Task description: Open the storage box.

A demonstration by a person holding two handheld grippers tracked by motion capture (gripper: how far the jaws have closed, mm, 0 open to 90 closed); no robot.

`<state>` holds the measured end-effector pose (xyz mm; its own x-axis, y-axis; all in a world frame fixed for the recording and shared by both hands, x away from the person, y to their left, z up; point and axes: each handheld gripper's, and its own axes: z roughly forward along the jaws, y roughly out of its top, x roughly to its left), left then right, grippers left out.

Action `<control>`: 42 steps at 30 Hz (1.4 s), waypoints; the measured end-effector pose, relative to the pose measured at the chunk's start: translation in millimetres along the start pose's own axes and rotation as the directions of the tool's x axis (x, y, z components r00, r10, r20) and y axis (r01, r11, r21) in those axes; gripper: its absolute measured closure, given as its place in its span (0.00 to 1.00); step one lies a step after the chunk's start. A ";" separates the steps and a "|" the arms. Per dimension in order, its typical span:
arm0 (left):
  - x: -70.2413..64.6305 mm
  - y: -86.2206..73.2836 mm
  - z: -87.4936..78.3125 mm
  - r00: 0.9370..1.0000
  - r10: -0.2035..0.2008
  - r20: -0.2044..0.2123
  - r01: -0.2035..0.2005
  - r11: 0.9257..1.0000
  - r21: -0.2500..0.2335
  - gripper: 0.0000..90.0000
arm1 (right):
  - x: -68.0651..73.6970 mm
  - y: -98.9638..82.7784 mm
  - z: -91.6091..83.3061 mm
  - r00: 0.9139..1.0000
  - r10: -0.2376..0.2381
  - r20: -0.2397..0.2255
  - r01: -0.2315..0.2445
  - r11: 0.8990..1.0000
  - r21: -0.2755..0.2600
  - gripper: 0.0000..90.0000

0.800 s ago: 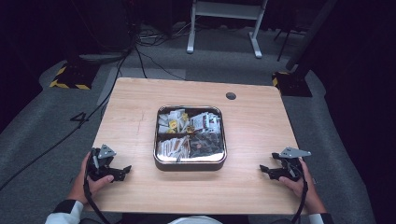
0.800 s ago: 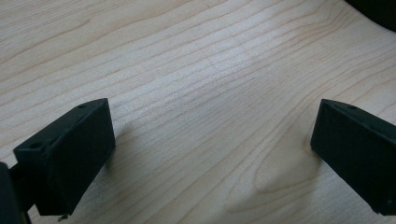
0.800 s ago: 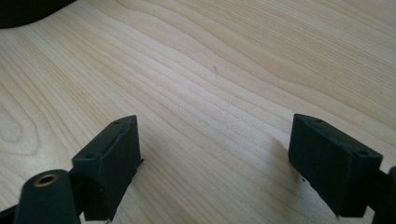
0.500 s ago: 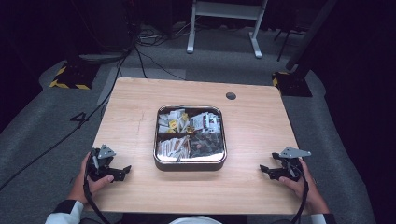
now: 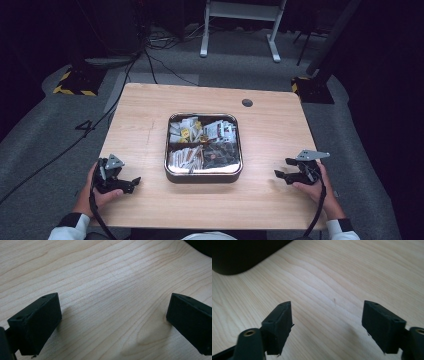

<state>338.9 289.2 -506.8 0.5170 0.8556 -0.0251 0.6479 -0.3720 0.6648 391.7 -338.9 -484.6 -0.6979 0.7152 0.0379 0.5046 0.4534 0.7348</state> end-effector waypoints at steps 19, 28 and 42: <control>-0.4 -0.2 -0.4 1.000 -0.002 -0.001 0.002 1.000 0.002 0.00 | 17.2 52.8 1.2 0.994 -0.096 -0.052 0.093 0.994 -0.057 0.31; -0.4 -0.7 -0.6 1.000 -0.001 -0.003 0.001 1.000 0.000 0.01 | 25.5 68.4 3.5 0.990 -0.127 -0.067 0.122 0.990 -0.070 0.32; -0.2 -0.8 -0.7 1.000 0.000 -0.002 0.000 1.000 0.000 0.00 | 39.5 97.3 10.4 0.979 -0.188 -0.075 0.180 0.979 -0.097 0.32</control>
<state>337.8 289.6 -506.7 0.5163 0.8561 -0.0238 0.6476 -0.3721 0.6649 418.5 -261.1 -418.6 -0.8161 0.5757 -0.0502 0.3189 0.5211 0.7917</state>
